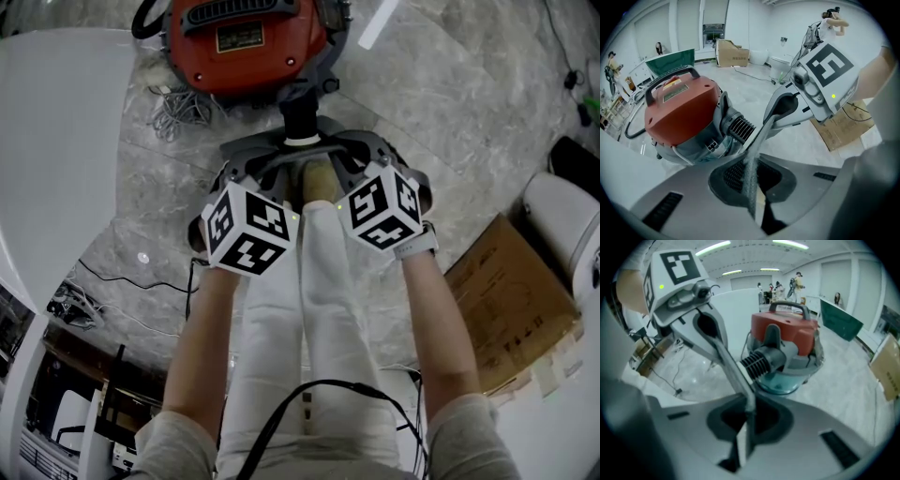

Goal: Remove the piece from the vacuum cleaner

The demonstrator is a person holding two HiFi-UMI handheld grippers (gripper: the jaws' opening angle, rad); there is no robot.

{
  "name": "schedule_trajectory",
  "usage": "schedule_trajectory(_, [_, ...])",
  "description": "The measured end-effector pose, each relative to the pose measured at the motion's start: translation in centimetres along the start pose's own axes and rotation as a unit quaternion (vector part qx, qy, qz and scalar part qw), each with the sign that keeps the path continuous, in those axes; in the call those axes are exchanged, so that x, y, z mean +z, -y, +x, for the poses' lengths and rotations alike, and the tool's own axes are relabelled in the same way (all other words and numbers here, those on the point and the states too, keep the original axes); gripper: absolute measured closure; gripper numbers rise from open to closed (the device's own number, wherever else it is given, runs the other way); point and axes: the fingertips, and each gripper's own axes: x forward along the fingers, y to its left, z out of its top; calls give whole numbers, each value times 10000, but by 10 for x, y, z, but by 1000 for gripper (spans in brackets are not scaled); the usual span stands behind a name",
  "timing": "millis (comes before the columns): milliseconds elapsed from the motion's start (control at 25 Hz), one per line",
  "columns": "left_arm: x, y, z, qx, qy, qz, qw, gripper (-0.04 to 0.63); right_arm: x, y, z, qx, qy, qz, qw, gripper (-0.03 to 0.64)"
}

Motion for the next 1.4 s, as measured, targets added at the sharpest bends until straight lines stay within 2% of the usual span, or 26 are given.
schedule_trajectory(200, [-1, 1, 2, 107, -123, 442, 9989, 560, -2, 0, 9, 345, 87, 633, 9974, 588])
schedule_trajectory(320, [-3, 3, 9, 113, -161, 524, 9984, 560, -3, 1, 11, 349, 49, 612, 9975, 588])
schedule_trajectory(440, [-6, 1, 11, 141, -204, 546, 9982, 560, -3, 1, 5, -2, -144, 14, 9999, 589])
schedule_trajectory(600, [-10, 0, 17, 78, -193, 304, 9993, 560, 2, 2, -3, -392, -311, -789, 9956, 589])
schedule_trajectory(720, [-15, -2, 24, 40, -215, 158, 9996, 560, 6, 1, -7, -574, -451, -1358, 9880, 589])
schedule_trajectory(1080, [-23, -6, 40, -58, -268, -164, 9995, 560, 13, -10, -15, -842, -787, -2574, 9594, 589])
schedule_trajectory(1160, [-24, -6, 43, -152, -265, -278, 9991, 560, 12, -12, -14, -818, -755, -2487, 9622, 589])
schedule_trajectory(1200, [-24, -6, 43, -177, -266, -301, 9990, 560, 11, -12, -14, -780, -678, -2303, 9676, 589])
schedule_trajectory(1280, [-23, -6, 40, -146, -294, -224, 9992, 560, 9, -11, -12, -670, -466, -1748, 9812, 589])
schedule_trajectory(1400, [-25, -5, 33, -31, -329, -92, 9994, 560, 7, -10, -9, -497, -212, -992, 9936, 589])
